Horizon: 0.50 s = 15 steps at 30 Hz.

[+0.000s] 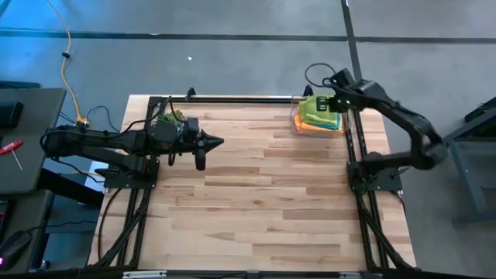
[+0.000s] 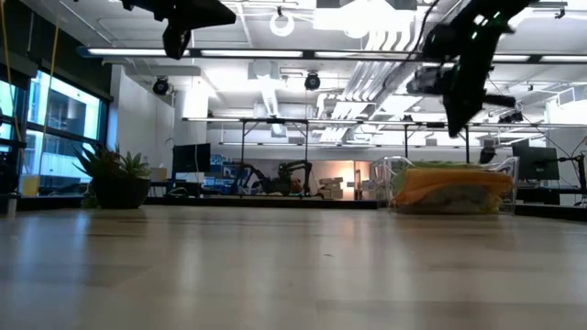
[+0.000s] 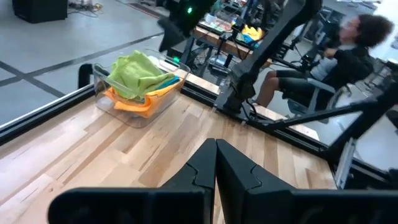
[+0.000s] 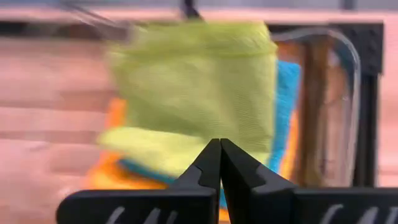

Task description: Fold microfiber towels

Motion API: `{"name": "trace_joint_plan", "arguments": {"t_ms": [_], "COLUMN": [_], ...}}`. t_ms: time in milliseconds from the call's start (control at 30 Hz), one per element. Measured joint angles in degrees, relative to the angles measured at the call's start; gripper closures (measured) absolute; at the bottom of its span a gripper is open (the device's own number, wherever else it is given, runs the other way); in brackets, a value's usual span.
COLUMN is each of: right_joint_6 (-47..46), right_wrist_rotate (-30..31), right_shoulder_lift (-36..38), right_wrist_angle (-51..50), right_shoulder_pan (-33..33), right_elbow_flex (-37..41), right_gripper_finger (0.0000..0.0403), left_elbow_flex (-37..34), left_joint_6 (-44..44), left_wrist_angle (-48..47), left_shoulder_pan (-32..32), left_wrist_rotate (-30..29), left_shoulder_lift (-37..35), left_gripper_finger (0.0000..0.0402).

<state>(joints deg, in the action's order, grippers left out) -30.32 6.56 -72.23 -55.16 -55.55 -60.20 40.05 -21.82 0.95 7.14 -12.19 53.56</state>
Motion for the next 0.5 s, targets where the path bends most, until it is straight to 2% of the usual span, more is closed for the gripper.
{"name": "trace_joint_plan", "arguments": {"t_ms": [100,200,367,500], "right_joint_6": [-2.62,-6.26,-9.66,-7.26], "right_wrist_rotate": [-2.80,-5.54,-4.92,-3.25], "right_shoulder_lift": [7.29,14.15,22.43,25.66], "right_wrist_angle": [4.52,12.42,30.65,41.95], "right_shoulder_pan": [4.65,12.08,26.63,35.52], "right_elbow_flex": [2.38,6.55,15.52,19.75], "right_gripper_finger": [0.0403,0.0403,0.0403,0.0403], "left_elbow_flex": [0.00,0.00,0.00,0.00], "left_joint_6": [1.67,3.30,5.34,7.03], "left_wrist_angle": [0.00,0.34,3.23,3.69], "left_shoulder_pan": [0.00,0.00,0.00,0.00], "left_wrist_rotate": [1.65,2.15,3.76,7.15], "left_shoulder_lift": [0.00,-0.86,-3.95,-7.13], "left_gripper_finger": [0.0401,0.0401,0.0401,0.0401]}}
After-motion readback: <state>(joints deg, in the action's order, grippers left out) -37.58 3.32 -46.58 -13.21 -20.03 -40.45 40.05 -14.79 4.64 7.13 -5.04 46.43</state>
